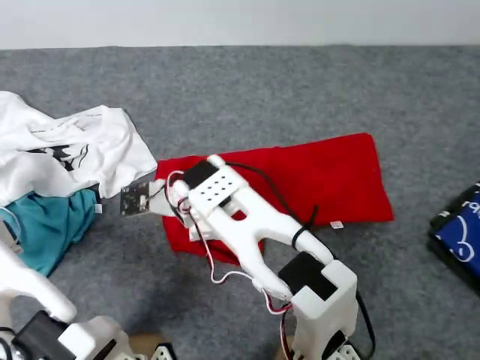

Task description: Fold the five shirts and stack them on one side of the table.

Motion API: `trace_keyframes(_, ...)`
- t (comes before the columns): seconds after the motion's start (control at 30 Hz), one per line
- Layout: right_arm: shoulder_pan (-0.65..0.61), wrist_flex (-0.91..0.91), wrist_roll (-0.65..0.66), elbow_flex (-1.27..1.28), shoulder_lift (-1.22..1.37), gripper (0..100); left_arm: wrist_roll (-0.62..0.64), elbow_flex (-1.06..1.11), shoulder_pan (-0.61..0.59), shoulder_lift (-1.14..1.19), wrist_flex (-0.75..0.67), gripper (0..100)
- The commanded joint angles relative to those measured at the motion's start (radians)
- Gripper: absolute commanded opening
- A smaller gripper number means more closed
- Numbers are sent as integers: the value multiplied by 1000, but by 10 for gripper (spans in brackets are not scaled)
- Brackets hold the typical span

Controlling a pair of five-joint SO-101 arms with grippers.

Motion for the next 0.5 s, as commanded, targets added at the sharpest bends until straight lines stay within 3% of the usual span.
trace_keyframes(0.0,33,-28,23,-57,-8,10,-5,7,2,-41,-17,4)
trace_keyframes(0.47,73,-130,60,-183,134,10,-5,8,2,-35,-20,4)
